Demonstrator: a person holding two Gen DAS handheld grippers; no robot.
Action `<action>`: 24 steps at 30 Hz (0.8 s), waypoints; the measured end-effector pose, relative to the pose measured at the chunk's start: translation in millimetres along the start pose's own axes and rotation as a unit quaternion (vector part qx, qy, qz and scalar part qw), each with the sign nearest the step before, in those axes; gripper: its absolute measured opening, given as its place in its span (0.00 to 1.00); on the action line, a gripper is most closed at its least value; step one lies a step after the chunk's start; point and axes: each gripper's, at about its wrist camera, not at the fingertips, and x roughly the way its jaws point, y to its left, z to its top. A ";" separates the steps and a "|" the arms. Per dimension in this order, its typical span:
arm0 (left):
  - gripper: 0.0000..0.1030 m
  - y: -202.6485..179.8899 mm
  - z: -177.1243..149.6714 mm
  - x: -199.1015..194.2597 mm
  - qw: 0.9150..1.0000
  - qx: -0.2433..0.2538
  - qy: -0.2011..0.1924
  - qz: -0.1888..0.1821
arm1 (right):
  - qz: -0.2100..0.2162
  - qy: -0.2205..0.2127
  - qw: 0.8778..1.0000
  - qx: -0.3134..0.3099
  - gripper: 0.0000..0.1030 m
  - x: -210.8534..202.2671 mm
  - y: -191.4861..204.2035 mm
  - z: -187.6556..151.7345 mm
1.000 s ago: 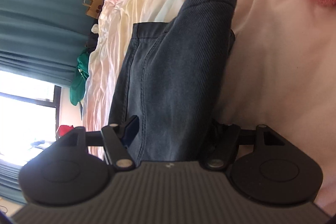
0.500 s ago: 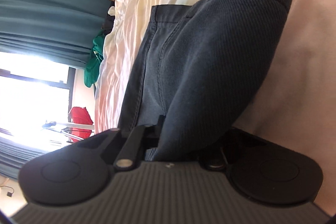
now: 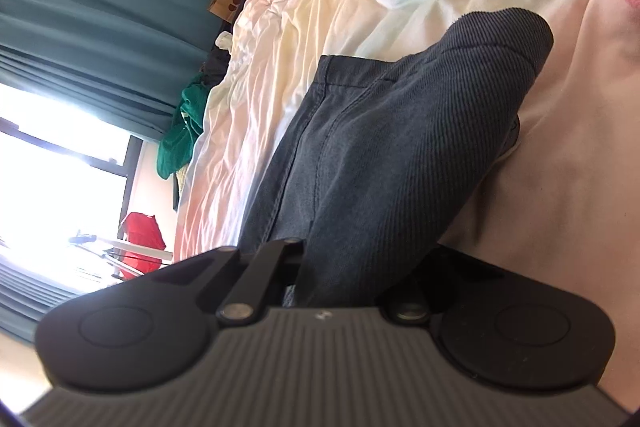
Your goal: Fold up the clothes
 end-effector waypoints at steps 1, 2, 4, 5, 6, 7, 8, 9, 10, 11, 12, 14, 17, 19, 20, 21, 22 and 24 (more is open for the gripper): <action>0.78 -0.3 5.5 3.2 1.000 0.011 0.001 0.005 | 0.000 0.000 1.000 -0.002 0.09 -0.6 0.1 -0.6; 0.78 0.2 10.4 7.0 1.000 0.020 0.004 0.014 | -0.001 -0.001 1.000 -0.005 0.09 -1.1 1.1 -1.3; 0.78 2.6 16.8 13.9 0.999 0.027 0.007 0.023 | -0.002 -0.003 1.000 -0.011 0.09 -3.2 2.2 -2.8; 0.78 6.3 19.9 19.0 0.999 0.027 0.010 0.022 | -0.004 -0.005 1.000 -0.015 0.09 -4.4 2.8 -3.9; 0.78 9.4 21.0 23.8 0.999 0.025 0.013 0.024 | -0.009 -0.009 1.000 -0.022 0.09 -5.8 5.3 -5.9; 0.78 11.7 21.3 28.3 0.999 0.023 0.015 0.027 | -0.015 -0.014 0.999 -0.028 0.09 -7.1 7.7 -7.8; 0.78 15.2 20.6 35.0 0.999 0.020 0.021 0.036 | -0.020 -0.018 0.999 -0.035 0.09 -8.4 10.1 -9.7; 0.78 18.0 18.8 41.5 0.999 0.015 0.028 0.044 | -0.026 -0.023 0.998 -0.042 0.09 -10.0 12.8 -11.7; 0.78 21.2 15.9 47.6 0.998 0.009 0.036 0.049 | -0.032 -0.029 0.998 -0.055 0.09 -12.3 16.1 -14.0; 0.78 23.4 12.1 51.6 0.998 0.007 0.038 0.051 | -0.036 -0.033 0.997 -0.065 0.09 -13.3 19.1 -15.5; 0.78 24.9 8.1 54.6 0.998 0.008 0.036 0.052 | -0.040 -0.036 0.996 -0.075 0.09 -14.3 21.8 -16.8; 0.79 26.0 1.4 59.2 0.998 0.011 0.032 0.055 | -0.043 -0.038 0.995 -0.086 0.09 -14.6 24.0 -16.8; 0.80 24.1 -3.9 63.6 0.997 0.014 0.033 0.062 | -0.048 -0.037 0.995 -0.080 0.09 -13.4 21.9 -16.0; 0.81 23.4 -6.7 67.0 0.997 0.015 0.038 0.064 | -0.053 -0.041 0.994 -0.083 0.09 -14.8 22.9 -17.9; 0.82 22.8 -8.1 68.6 0.997 0.021 0.041 0.063 | -0.056 -0.044 0.994 -0.085 0.09 -15.5 23.9 -19.0; 0.83 22.2 -9.6 70.2 0.997 0.026 0.044 0.063 | -0.060 -0.047 0.993 -0.093 0.09 -15.9 27.0 -20.2; 0.83 21.9 -11.2 72.3 0.996 0.031 0.049 0.063 | -0.063 -0.050 0.992 -0.100 0.09 -16.4 29.8 -21.4; 0.84 21.0 -13.7 74.8 0.996 0.035 0.054 0.063 | -0.064 -0.053 0.991 -0.106 0.09 -17.7 32.4 -22.7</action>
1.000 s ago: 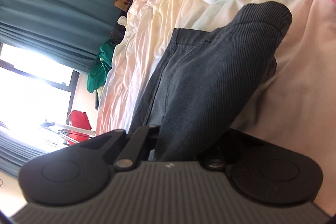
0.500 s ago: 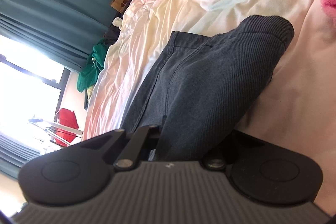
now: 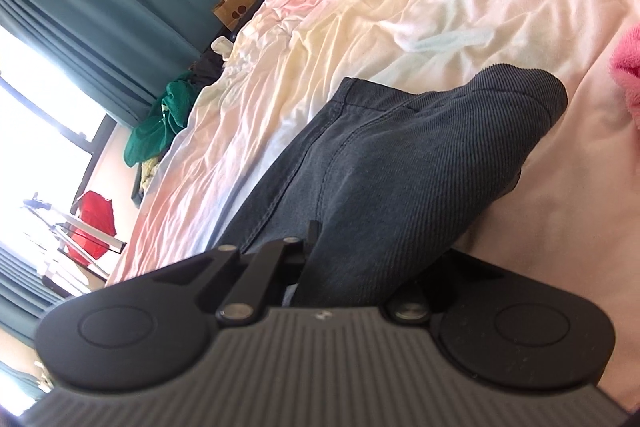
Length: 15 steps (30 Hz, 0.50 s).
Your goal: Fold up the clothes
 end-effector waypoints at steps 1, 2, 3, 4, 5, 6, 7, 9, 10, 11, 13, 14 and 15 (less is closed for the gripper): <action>0.84 -0.9 -1.8 0.5 1.000 -0.001 -0.001 0.001 | 0.000 -0.001 1.000 -0.001 0.09 -0.6 0.2 -0.1; 0.85 -2.0 -3.9 1.0 1.000 -0.002 -0.002 0.002 | -0.001 -0.001 1.000 0.000 0.09 -0.9 0.1 0.0; 0.85 -3.0 -5.0 1.5 1.000 -0.001 -0.002 0.004 | -0.002 -0.002 1.000 0.003 0.09 -1.3 -0.5 -0.2; 0.85 -4.0 -5.7 2.1 1.000 0.001 -0.002 0.005 | -0.003 -0.002 1.000 0.005 0.09 -1.7 -1.1 -0.4; 0.85 -5.1 -6.3 2.6 1.000 0.003 -0.001 0.007 | -0.003 -0.003 1.000 0.006 0.09 -2.2 -1.1 -0.6; 0.85 -5.7 -7.2 3.0 1.000 0.004 -0.001 0.008 | -0.004 -0.005 1.000 0.006 0.09 -2.9 -0.3 -1.3; 0.85 -6.4 -8.0 3.4 1.000 0.006 -0.001 0.009 | -0.005 -0.006 1.000 0.005 0.09 -3.7 0.6 -1.8; 0.85 -7.0 -8.1 3.2 1.000 0.009 -0.001 0.009 | -0.005 -0.009 1.000 -0.001 0.09 -5.3 2.6 -2.4; 0.85 -6.4 -7.6 2.7 1.000 0.008 0.000 0.008 | -0.005 -0.010 1.000 -0.004 0.09 -5.9 3.2 -2.4; 0.85 -5.5 -6.2 1.5 1.000 0.008 0.002 0.005 | -0.004 -0.010 1.000 -0.006 0.09 -6.5 3.5 -2.4; 0.85 -2.3 -2.7 -5.3 1.000 0.002 -0.002 -0.005 | -0.004 -0.010 1.000 -0.007 0.09 -6.7 3.4 -2.5; 0.85 -0.1 -0.9 -10.3 1.000 -0.002 -0.009 -0.009 | -0.004 -0.009 1.000 -0.007 0.09 -6.8 3.3 -2.6; 0.85 2.2 0.7 -15.4 1.000 -0.006 -0.017 -0.011 | -0.004 -0.010 1.000 -0.007 0.09 -7.1 3.3 -2.8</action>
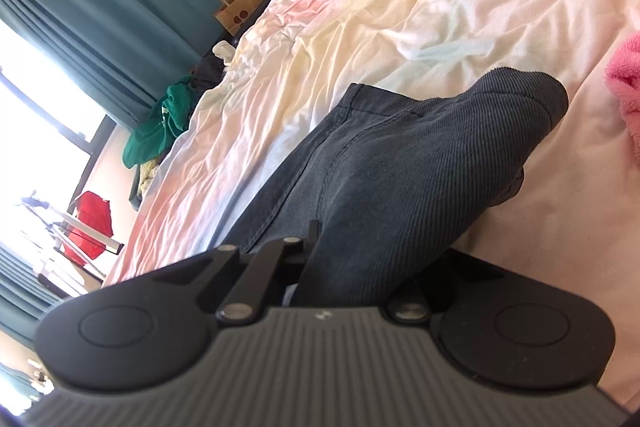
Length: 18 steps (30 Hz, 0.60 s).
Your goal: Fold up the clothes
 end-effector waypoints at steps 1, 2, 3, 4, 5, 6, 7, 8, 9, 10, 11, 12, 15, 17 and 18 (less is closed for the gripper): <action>0.85 2.3 1.9 -5.1 1.000 -0.004 -0.010 0.005 | 0.000 0.000 1.000 0.000 0.09 -0.2 0.0 -0.2; 0.85 4.2 3.7 -8.2 1.000 -0.008 -0.019 0.016 | 0.000 0.000 1.000 0.001 0.09 -0.4 0.0 -0.3; 0.85 6.0 4.6 -8.1 0.999 -0.011 -0.020 0.026 | 0.000 -0.001 1.000 0.000 0.09 -0.3 0.3 -0.5; 0.85 7.7 5.2 -7.1 0.999 -0.015 -0.020 0.036 | 0.000 -0.001 1.000 -0.001 0.09 -0.2 0.6 -0.6; 0.85 8.9 3.8 -3.2 0.999 -0.016 -0.009 0.040 | -0.001 -0.002 1.000 -0.002 0.09 -0.2 0.9 -0.8; 0.85 9.7 1.5 2.0 0.999 -0.016 0.007 0.042 | -0.001 -0.002 1.000 -0.003 0.09 -0.2 1.4 -0.9; 0.85 10.5 -0.7 7.3 0.999 -0.015 0.023 0.044 | -0.002 -0.003 1.000 -0.006 0.09 -0.3 2.2 -1.0; 0.86 9.0 -1.8 9.2 0.998 -0.010 0.028 0.048 | -0.003 -0.004 1.000 -0.010 0.09 -0.5 3.1 -1.2; 0.86 6.3 -2.4 9.4 0.998 -0.003 0.027 0.052 | -0.005 -0.006 1.000 -0.017 0.09 -1.1 4.9 -1.5; 0.86 3.7 -3.0 9.7 0.998 0.004 0.026 0.056 | -0.006 -0.009 1.000 -0.023 0.09 -2.1 6.7 -1.8; 0.86 2.9 -3.0 9.8 0.998 0.006 0.026 0.057 | -0.007 -0.012 0.999 -0.028 0.09 -3.1 8.5 -2.1; 0.86 2.8 -2.7 9.9 0.998 0.005 0.027 0.055 | -0.008 -0.015 0.999 -0.034 0.09 -4.1 10.3 -2.4; 0.86 6.2 -3.6 9.6 0.998 -0.002 0.027 0.048 | -0.011 -0.025 0.999 -0.046 0.09 -6.7 15.1 -4.3; 0.87 7.5 -4.0 9.2 0.999 -0.005 0.028 0.045 | -0.016 -0.031 0.998 -0.055 0.09 -7.4 19.1 -4.9; 0.87 7.2 -4.8 9.0 0.999 -0.006 0.027 0.045 | -0.015 -0.034 0.998 -0.057 0.09 -8.9 20.9 -5.0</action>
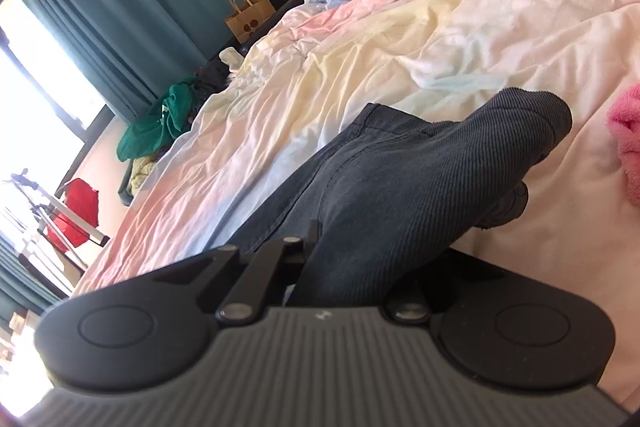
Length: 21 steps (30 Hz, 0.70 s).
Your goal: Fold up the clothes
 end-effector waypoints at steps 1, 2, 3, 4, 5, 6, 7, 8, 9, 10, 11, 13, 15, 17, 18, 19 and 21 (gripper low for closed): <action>0.87 -0.7 -1.0 -0.1 1.000 0.000 -0.001 0.001 | 0.002 -0.003 1.000 -0.001 0.09 -1.7 1.4 0.1; 0.87 -1.8 -1.5 0.0 1.000 0.002 -0.001 0.002 | 0.003 -0.006 1.000 -0.004 0.09 -3.3 2.3 0.4; 0.87 -2.5 -1.5 0.0 1.000 0.005 -0.002 0.003 | 0.004 -0.008 1.000 -0.006 0.09 -4.8 3.3 0.6; 0.87 -2.4 -1.2 -0.4 1.000 0.006 -0.002 0.002 | 0.005 -0.010 1.000 -0.008 0.09 -6.4 4.2 0.8; 0.87 -2.1 -1.0 -0.7 1.000 0.006 -0.001 0.001 | 0.006 -0.013 1.000 -0.010 0.09 -8.1 5.1 0.9; 0.87 -1.8 -1.0 -1.1 1.000 0.005 0.001 0.001 | 0.006 -0.014 1.000 -0.012 0.09 -9.6 5.6 0.7; 0.87 -1.6 -0.9 -1.4 1.000 0.005 0.002 0.000 | 0.007 -0.015 1.000 -0.012 0.09 -10.3 5.5 0.7; 0.87 -1.3 -0.8 -1.7 1.000 0.004 0.003 -0.001 | 0.007 -0.015 1.000 -0.010 0.09 -10.9 4.9 0.8; 0.87 -1.5 -0.7 -1.9 1.000 0.005 0.004 -0.001 | 0.008 -0.014 1.000 -0.009 0.09 -11.2 4.4 0.8; 0.87 -1.8 -0.5 -2.0 1.000 0.006 0.006 -0.001 | 0.009 -0.014 1.000 -0.009 0.09 -11.1 4.1 1.2; 0.88 -2.1 -0.3 -2.1 1.000 0.006 0.007 -0.001 | 0.009 -0.013 1.000 -0.009 0.09 -11.1 3.8 1.6; 0.88 -2.7 1.1 -2.0 1.000 0.008 0.009 0.000 | 0.016 -0.014 1.000 -0.006 0.09 -10.4 1.6 1.6; 0.88 -3.6 2.3 -2.1 1.000 0.012 0.010 0.000 | 0.014 -0.008 1.000 -0.005 0.09 -6.7 -1.3 1.8; 0.88 -5.5 1.9 -2.6 1.000 0.023 0.006 0.002 | 0.016 -0.001 1.000 0.006 0.09 -3.1 -5.5 2.6; 0.88 -7.0 0.9 -2.6 1.000 0.030 0.002 0.004 | 0.019 0.001 1.000 0.017 0.09 -2.5 -8.0 2.6; 0.88 -7.5 0.7 -2.3 0.999 0.032 0.000 0.004 | 0.021 0.004 0.999 0.027 0.09 -1.9 -10.4 2.6; 0.88 -7.5 0.9 -1.4 1.000 0.031 0.000 0.001 | 0.022 0.008 0.999 0.037 0.09 -1.5 -12.2 2.8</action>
